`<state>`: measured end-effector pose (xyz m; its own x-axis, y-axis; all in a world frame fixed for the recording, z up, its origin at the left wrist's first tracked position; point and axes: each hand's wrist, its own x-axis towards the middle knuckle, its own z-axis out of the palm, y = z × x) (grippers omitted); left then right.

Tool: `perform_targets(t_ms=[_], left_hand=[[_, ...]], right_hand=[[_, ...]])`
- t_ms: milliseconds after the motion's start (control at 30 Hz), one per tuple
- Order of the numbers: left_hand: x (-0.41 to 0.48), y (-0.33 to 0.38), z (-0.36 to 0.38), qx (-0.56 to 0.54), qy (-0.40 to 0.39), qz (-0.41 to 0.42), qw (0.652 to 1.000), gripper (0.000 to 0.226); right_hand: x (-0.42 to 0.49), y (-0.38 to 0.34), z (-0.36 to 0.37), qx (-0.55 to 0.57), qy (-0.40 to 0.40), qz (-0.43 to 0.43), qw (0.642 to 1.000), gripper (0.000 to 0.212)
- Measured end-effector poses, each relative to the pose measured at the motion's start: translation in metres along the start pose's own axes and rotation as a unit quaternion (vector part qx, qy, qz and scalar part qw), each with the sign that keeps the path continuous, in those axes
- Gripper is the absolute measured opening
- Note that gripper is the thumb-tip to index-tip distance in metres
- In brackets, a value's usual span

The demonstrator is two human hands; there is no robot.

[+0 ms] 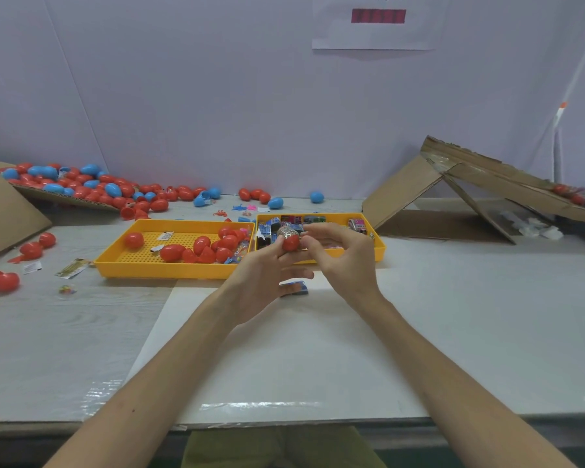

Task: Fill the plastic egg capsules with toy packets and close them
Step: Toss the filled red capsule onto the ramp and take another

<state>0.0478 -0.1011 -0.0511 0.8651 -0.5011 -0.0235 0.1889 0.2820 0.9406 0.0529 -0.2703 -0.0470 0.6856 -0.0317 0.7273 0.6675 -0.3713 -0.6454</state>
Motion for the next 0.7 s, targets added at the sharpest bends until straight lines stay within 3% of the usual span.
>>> perform_targets(t_ms=[433, 700], left_hand=[[-0.0029, 0.001, 0.004, 0.011, 0.017, 0.0, 1.0, 0.045], [0.0005, -0.0026, 0.0085, 0.111, 0.065, 0.073, 0.989, 0.051]], right_hand=[[0.0016, -0.001, -0.0033, -0.019, -0.031, -0.009, 0.999, 0.01], [0.0013, -0.0017, -0.0037, -0.08, -0.025, -0.072, 0.994, 0.005]])
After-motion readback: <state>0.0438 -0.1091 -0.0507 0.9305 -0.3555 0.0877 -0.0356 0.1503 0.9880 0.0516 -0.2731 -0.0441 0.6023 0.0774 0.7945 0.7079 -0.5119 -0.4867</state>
